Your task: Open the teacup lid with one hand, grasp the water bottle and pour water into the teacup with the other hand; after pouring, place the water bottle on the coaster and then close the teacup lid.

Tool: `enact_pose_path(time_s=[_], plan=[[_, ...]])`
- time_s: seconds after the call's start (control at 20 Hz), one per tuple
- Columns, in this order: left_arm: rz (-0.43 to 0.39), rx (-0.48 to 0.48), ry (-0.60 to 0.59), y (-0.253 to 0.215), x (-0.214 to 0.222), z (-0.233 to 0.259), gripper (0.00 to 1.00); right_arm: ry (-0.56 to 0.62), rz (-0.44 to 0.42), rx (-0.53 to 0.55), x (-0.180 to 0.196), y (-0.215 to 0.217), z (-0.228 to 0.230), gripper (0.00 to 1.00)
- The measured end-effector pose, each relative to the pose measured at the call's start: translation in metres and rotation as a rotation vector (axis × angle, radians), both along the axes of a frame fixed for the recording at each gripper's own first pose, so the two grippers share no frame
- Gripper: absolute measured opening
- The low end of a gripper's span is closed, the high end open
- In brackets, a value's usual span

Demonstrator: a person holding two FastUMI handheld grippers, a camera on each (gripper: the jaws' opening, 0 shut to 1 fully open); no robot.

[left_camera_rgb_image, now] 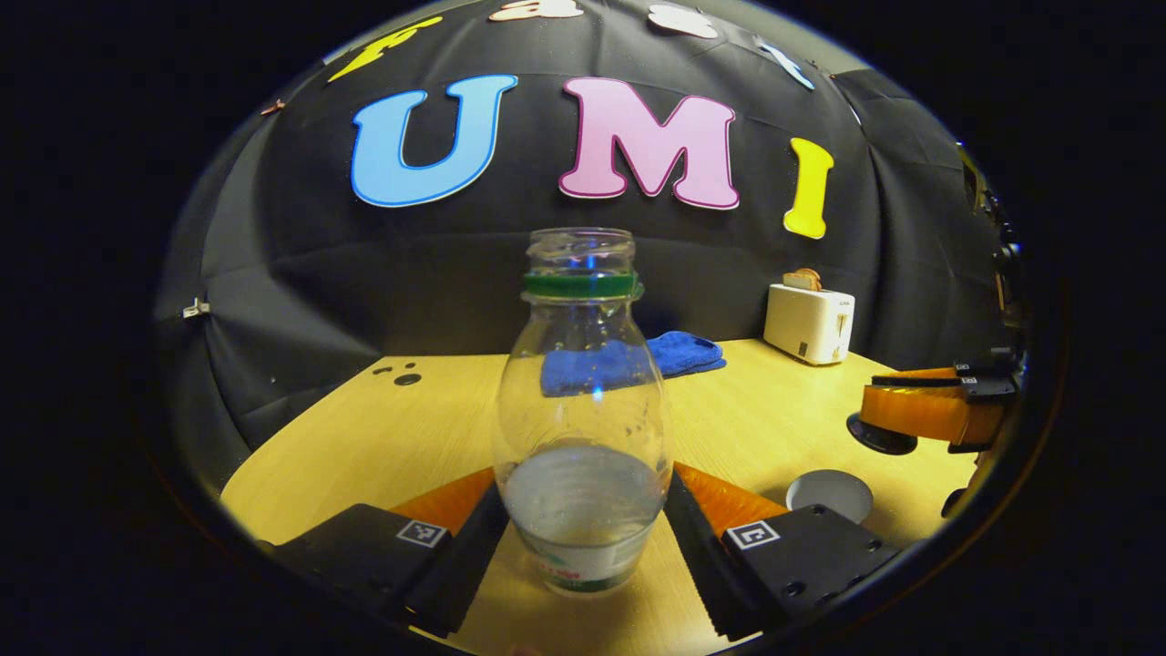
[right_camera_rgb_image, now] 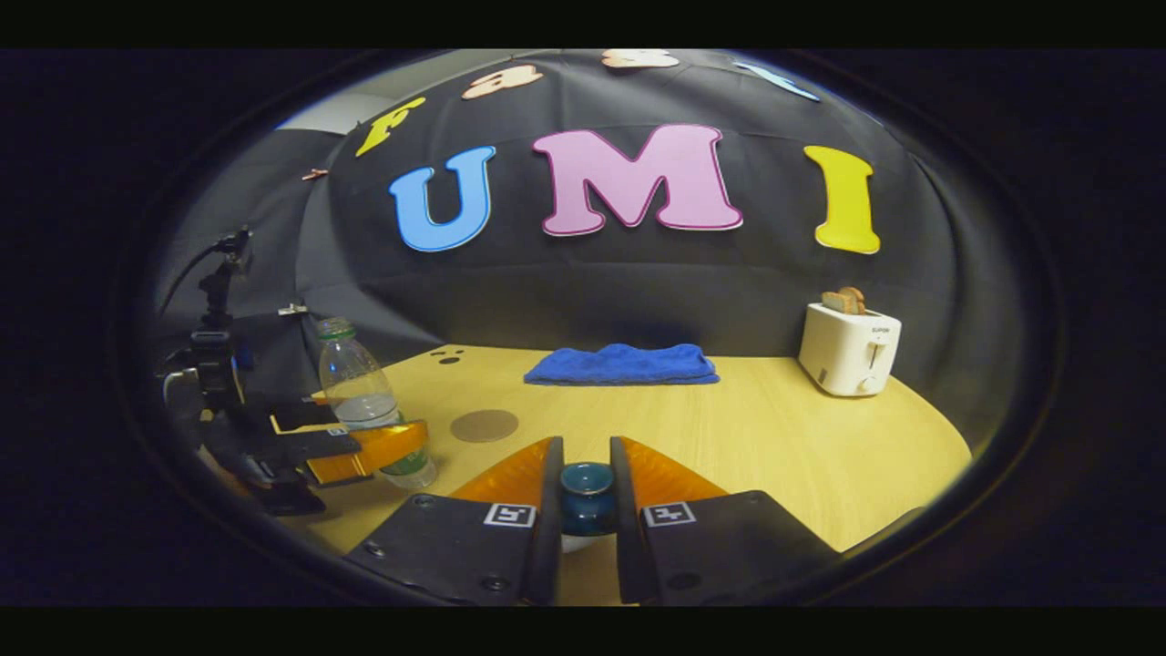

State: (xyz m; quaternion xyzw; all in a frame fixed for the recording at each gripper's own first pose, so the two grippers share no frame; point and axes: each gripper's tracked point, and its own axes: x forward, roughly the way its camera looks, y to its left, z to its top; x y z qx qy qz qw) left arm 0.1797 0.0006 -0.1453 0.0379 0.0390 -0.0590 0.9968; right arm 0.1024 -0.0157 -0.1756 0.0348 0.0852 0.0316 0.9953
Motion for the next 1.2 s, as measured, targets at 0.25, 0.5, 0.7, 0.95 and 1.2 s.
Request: enact_pose_path(time_s=[0.25, 0.5, 0.7, 0.95, 1.2], plan=[[-0.025, -0.009, 0.003, -0.004, 0.012, -0.002, 0.81, 0.019, -0.013, -0.020, -0.018, -0.012, -0.013, 0.25], [-0.032, 0.192, 0.087, 0.001, 0.013, -0.004, 0.76, 0.046, -0.048, 0.006, -0.029, -0.025, -0.022, 0.28], [-0.103, 0.499, 0.090, -0.002, 0.013, 0.004, 0.75, 0.029, -0.078, -0.001, -0.036, -0.040, -0.016, 0.33], [-0.288, 0.884, 0.144, -0.020, 0.007, -0.015, 0.75, 0.031, -0.121, 0.002, -0.048, -0.062, -0.017, 0.23], [-0.420, 1.148, 0.190, -0.023, 0.005, -0.040, 0.75, 0.042, -0.163, 0.006, -0.064, -0.081, -0.023, 0.33]])
